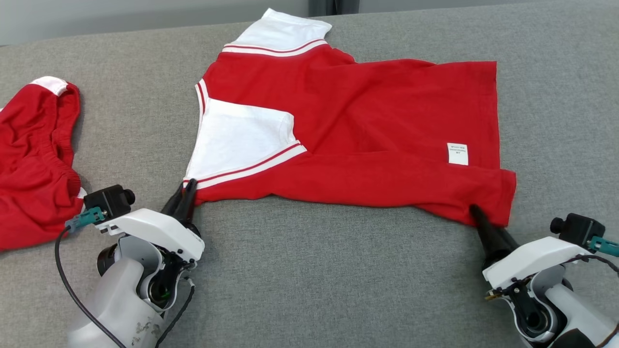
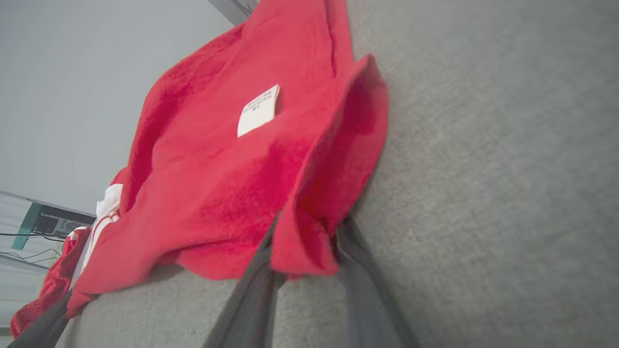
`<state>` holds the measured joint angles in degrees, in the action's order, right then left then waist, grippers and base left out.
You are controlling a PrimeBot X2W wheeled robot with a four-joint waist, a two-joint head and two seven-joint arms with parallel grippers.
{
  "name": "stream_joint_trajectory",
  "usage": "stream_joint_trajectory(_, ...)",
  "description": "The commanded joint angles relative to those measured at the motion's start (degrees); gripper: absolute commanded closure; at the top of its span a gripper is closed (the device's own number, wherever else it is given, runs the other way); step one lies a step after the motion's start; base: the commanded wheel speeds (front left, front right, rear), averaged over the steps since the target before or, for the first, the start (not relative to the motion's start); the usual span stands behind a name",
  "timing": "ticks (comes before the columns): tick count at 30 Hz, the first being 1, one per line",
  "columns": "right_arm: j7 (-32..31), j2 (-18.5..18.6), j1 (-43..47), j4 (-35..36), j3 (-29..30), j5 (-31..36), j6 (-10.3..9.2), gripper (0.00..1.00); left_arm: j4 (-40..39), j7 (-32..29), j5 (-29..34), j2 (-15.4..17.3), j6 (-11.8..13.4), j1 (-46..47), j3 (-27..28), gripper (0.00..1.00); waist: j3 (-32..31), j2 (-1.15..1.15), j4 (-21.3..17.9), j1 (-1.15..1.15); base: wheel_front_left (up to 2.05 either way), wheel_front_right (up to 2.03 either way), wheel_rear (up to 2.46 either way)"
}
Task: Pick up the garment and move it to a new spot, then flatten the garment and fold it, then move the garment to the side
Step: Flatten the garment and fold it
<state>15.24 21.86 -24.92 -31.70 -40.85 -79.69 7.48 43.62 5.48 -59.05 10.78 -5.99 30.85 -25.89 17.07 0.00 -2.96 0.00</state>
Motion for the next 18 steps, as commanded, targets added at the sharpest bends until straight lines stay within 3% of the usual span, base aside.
stream_joint_trajectory(1,-1.2,-2.2,1.7,-0.4,-2.4,-1.0,0.04,1.00,0.2,0.2,0.2,-0.5,-0.5,-1.4,-0.6,1.00,-0.1,0.00,0.0,0.00,0.00,0.00,0.00)
stream_joint_trajectory(8,-0.3,-0.8,1.3,0.6,-1.9,-0.6,0.09,1.00,-2.0,2.3,0.8,0.5,-0.6,-1.2,-0.5,1.00,-1.3,0.00,0.1,0.00,0.00,0.00,0.00)
stream_joint_trajectory(18,-0.1,2.1,4.0,3.6,3.6,2.0,0.08,1.00,-6.5,1.3,1.2,2.5,-0.1,-4.9,-1.6,1.00,-4.7,0.00,0.6,0.00,0.00,0.00,0.00)
